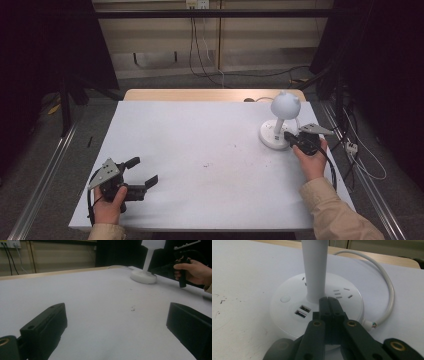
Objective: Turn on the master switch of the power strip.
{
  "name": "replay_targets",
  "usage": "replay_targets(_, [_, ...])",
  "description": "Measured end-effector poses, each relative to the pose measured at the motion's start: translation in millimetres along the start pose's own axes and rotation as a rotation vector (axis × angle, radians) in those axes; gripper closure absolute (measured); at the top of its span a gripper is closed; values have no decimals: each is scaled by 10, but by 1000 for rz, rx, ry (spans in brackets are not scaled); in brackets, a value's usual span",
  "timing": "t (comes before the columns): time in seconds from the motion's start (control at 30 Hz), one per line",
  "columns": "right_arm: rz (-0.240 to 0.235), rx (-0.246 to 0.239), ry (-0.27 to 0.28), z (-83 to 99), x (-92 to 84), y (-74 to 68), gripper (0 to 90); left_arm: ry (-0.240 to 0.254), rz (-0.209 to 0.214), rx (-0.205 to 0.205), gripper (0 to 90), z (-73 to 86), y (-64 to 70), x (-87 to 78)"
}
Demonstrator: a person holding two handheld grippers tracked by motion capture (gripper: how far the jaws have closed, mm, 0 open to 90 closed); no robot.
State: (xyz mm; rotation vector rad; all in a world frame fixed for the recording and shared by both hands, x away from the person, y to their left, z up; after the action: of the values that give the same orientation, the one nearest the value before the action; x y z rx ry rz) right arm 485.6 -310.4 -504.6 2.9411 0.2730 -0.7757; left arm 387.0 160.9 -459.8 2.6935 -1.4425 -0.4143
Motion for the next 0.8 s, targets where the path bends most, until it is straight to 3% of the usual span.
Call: replay_targets(0.8, [14,-13,-1,9,3,-9,900,8,-5,9,27,-24,7,-12])
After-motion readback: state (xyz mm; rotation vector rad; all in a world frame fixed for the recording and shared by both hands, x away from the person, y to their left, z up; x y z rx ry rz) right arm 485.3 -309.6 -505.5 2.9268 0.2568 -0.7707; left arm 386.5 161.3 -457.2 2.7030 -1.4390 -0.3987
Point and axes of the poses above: each handheld gripper's, and its own axes: x roughly forward along the jaws, z roughly out of its underside, y roughly to its right, the point moved 10 cm from there along x, roughly forward along the jaws, and after that the axes turned 6 degrees about z, right-handed, at the moved point
